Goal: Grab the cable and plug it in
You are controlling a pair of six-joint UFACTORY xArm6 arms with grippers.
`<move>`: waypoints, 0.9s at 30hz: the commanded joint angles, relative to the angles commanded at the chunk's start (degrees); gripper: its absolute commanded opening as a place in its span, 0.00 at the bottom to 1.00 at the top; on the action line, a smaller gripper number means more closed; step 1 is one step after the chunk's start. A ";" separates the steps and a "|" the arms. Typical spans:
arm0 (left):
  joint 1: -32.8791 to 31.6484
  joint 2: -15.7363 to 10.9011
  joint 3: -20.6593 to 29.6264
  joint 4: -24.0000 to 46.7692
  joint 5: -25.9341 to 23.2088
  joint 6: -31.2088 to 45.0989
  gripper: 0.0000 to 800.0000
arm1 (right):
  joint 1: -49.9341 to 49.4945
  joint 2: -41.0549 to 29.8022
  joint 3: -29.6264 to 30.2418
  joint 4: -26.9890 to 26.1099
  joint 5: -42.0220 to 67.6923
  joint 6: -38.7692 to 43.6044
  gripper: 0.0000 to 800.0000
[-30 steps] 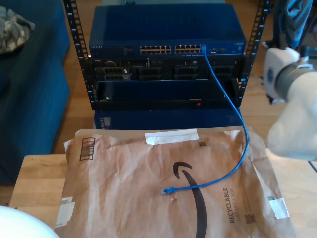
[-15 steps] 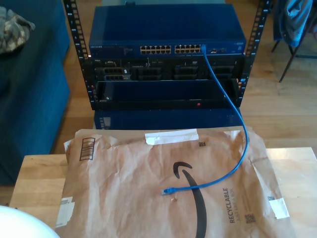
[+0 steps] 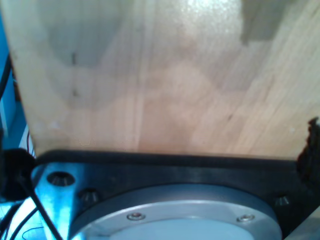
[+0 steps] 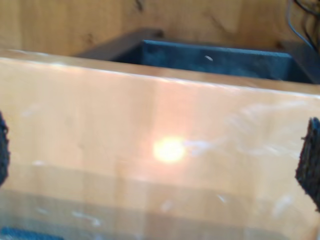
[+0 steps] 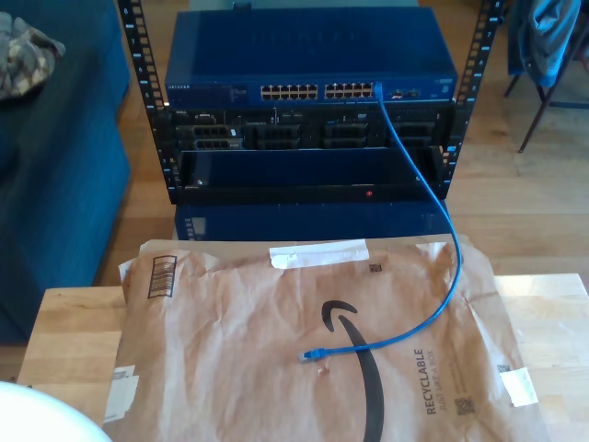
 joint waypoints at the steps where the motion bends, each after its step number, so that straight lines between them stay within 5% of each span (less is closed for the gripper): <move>1: 0.00 0.00 0.00 0.00 0.00 0.00 1.00 | -0.53 -0.09 0.00 -0.18 1.32 -1.05 1.00; 5: 0.00 0.00 0.00 0.00 0.00 0.00 1.00 | -4.04 -1.14 1.49 -2.11 5.45 -5.63 1.00; 12: 0.00 0.00 0.00 0.00 0.00 0.00 1.00 | -15.12 -5.98 13.27 -3.60 5.45 -16.53 1.00; 27: 0.00 0.00 0.00 0.00 0.00 0.00 1.00 | -17.41 -6.68 29.54 -6.07 -8.35 -17.14 1.00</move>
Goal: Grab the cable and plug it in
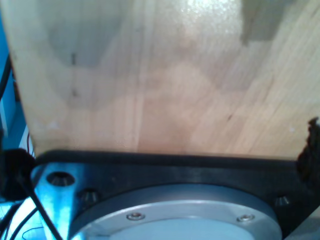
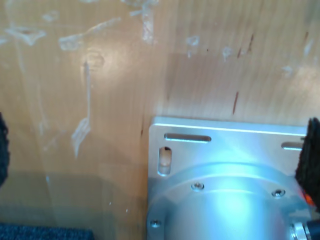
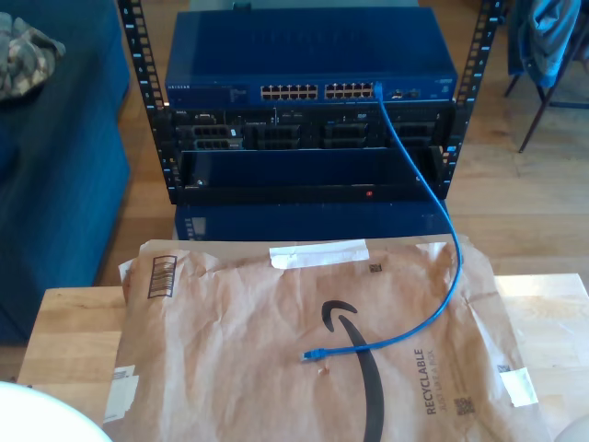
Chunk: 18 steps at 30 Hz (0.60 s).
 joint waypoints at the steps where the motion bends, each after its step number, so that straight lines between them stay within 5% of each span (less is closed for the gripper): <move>1: 0.00 0.00 0.00 0.00 0.00 0.00 1.00 | 0.00 0.09 0.79 0.00 -1.41 0.00 1.00; 18: 0.00 0.00 0.00 0.00 0.00 0.00 1.00 | -1.93 3.69 6.42 -1.32 -10.99 -4.22 1.00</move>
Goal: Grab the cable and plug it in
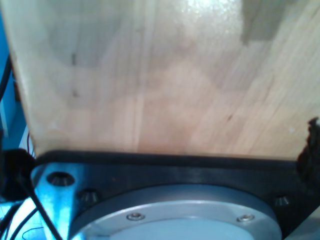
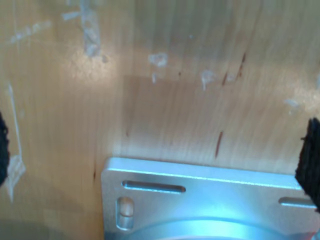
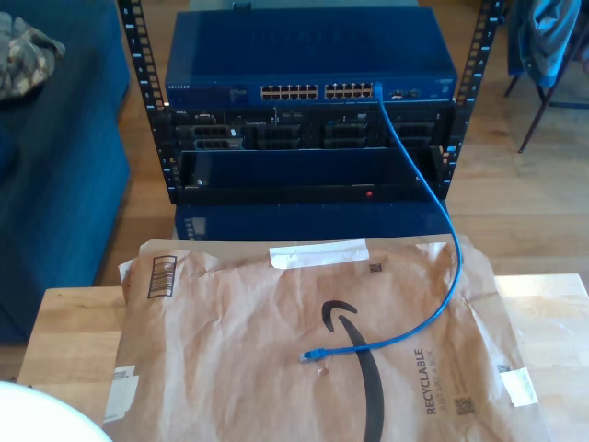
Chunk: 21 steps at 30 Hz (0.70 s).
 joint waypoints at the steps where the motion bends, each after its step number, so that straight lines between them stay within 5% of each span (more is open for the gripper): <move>1: 0.00 0.00 0.00 0.00 0.00 0.00 1.00 | 0.00 -0.09 0.18 0.00 -0.62 0.00 1.00; 21: 0.00 0.00 0.00 0.00 -0.09 0.00 1.00 | 0.00 -0.26 0.44 0.00 -0.88 0.00 1.00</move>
